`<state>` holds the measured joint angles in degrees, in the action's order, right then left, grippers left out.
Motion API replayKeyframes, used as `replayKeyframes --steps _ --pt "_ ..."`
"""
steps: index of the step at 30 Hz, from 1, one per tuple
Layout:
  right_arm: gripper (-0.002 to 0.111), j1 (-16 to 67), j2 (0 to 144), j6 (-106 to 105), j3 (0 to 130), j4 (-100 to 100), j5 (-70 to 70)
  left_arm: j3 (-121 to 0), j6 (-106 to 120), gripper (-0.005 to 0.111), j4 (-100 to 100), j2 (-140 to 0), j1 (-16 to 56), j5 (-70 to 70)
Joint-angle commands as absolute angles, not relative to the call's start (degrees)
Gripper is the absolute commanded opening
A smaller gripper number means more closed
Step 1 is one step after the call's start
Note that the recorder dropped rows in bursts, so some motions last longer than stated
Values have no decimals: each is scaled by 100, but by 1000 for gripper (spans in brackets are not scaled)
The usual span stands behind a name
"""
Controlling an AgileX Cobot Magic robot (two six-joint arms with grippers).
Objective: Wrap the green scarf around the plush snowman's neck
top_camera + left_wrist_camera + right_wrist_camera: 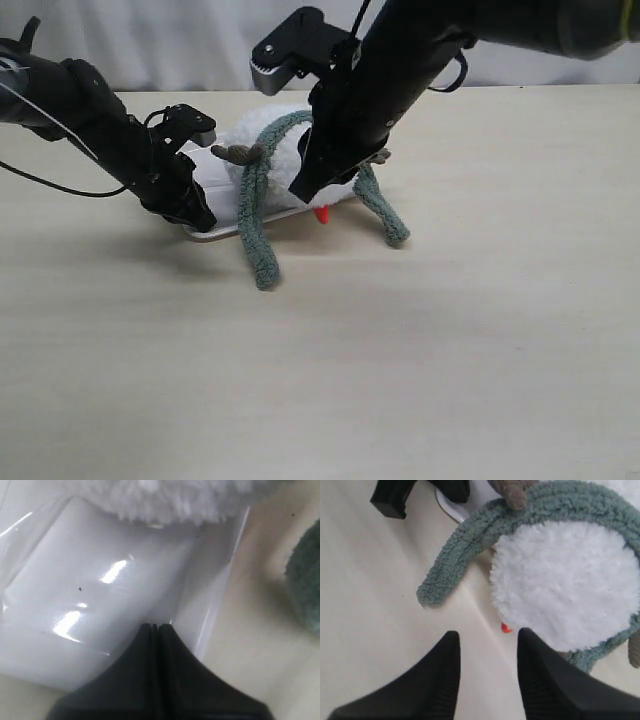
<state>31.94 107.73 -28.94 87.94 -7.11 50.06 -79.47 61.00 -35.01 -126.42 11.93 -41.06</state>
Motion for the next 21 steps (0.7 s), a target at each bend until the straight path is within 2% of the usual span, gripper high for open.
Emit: replayKeyframes --steps 1,4,21 --pt "18 3237 11193 -2249 8689 0 4605 -7873 6121 0 -3202 -12754 1203 -4250" --pt "4 3237 11298 -1710 8689 600 4213 -7873 6163 0 -3202 -12754 1203 -4235" --pt "4 3215 11755 -1070 8709 648 1373 -7849 6288 0 -3189 -12754 1203 -4182"
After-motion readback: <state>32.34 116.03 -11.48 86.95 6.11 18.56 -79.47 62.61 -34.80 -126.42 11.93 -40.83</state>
